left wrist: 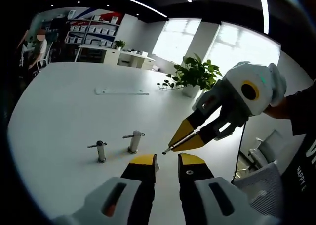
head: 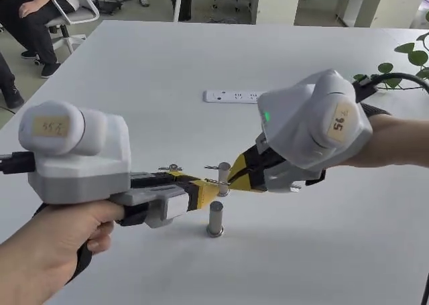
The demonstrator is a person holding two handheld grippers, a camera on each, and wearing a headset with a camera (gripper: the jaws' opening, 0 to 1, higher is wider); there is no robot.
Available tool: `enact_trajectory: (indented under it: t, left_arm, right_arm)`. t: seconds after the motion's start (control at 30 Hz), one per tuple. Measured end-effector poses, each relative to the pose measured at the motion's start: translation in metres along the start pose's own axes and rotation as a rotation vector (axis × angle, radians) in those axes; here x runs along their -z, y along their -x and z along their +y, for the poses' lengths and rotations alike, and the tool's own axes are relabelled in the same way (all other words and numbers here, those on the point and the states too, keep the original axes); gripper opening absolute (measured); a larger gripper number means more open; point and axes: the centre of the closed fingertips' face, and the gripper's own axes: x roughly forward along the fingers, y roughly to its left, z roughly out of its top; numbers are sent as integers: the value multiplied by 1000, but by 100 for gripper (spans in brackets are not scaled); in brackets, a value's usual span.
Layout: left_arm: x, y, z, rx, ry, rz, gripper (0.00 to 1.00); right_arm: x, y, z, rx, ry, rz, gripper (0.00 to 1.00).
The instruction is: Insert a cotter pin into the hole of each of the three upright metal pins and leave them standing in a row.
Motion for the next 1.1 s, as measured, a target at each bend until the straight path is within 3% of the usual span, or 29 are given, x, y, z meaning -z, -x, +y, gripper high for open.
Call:
enact_trajectory:
  t: [0.23,0.67,0.9,1.1]
  left_arm:
    - [2,-2,-2,24,51,10,10]
    - [8,-7,-8,58,93,8,1]
    - [5,-6,-6,58,114,-13,1]
    - [6,-7,-7,50,81,-7,1]
  right_arm:
    - [-3,-2,4,1,36,-5,0]
    - [-9,-1,9,-2,72,-11,0]
    - [-10,0,7,9,62,-14,0]
    - [-9,-1,9,-1,1,-33,0]
